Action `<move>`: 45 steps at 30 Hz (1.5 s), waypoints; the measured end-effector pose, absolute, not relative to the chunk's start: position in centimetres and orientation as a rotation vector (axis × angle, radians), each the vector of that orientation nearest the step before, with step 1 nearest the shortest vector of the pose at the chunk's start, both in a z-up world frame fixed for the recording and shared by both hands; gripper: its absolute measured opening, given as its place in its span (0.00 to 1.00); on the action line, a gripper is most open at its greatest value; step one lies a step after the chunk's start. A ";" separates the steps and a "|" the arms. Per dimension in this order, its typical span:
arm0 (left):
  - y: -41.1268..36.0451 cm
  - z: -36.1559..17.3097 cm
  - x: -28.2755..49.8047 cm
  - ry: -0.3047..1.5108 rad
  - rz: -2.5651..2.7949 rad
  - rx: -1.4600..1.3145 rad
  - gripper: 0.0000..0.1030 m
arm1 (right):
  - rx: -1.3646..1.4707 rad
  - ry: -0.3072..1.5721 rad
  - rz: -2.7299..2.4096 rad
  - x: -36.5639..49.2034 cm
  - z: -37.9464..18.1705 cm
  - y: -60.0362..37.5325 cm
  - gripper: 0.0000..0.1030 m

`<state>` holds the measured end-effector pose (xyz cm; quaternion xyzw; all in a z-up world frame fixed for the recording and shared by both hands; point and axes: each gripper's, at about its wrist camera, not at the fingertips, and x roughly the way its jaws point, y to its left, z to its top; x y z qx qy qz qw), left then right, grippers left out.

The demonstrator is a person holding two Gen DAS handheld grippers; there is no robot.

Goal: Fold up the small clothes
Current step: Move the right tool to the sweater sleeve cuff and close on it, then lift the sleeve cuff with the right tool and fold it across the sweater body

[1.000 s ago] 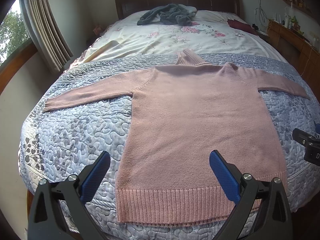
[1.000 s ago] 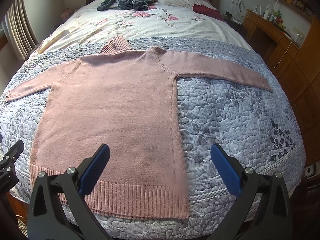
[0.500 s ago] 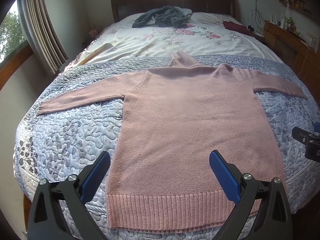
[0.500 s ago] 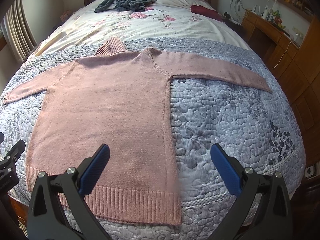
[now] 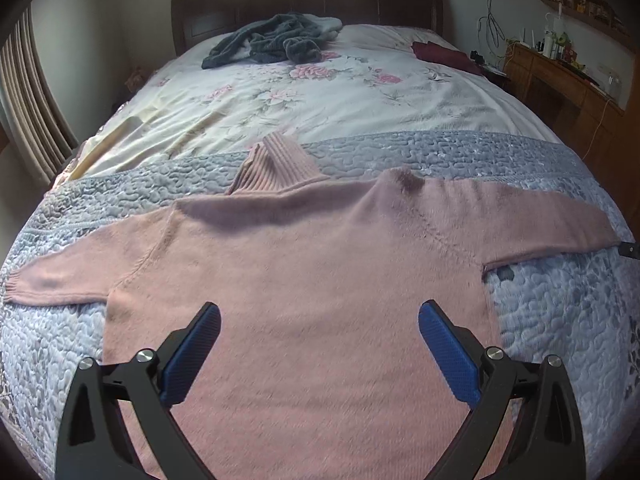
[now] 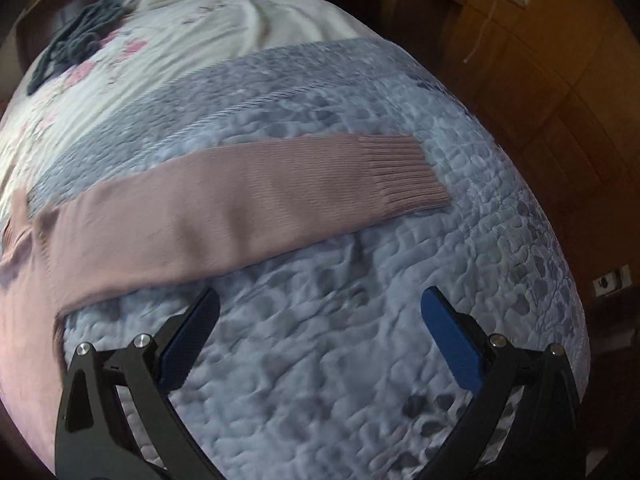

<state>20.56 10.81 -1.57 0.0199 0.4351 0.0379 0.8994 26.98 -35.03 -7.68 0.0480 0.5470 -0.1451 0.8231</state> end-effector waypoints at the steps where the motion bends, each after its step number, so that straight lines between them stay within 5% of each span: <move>1: 9.9 -2.0 22.0 0.896 0.077 0.042 0.96 | 0.138 1.178 -0.342 28.1 -8.4 -37.1 0.96; 13: 7.5 -5.9 26.8 0.926 0.095 0.032 0.96 | 0.413 1.268 -0.318 33.0 -14.7 -46.4 0.92; 16: 8.3 -6.1 26.6 0.931 0.114 0.028 0.96 | 0.392 1.265 -0.314 33.3 -14.2 -45.9 0.61; 19: 9.3 -5.9 26.5 0.933 0.126 0.019 0.96 | 0.421 1.255 -0.251 33.4 -13.2 -45.6 0.09; 32: 17.3 -6.3 25.1 1.006 0.158 -0.035 0.96 | 0.376 1.123 -0.308 31.8 -10.0 -42.2 0.07; 45: 22.5 -5.7 22.6 1.014 0.134 -0.087 0.96 | 0.218 1.098 0.249 30.9 -3.6 -17.3 0.07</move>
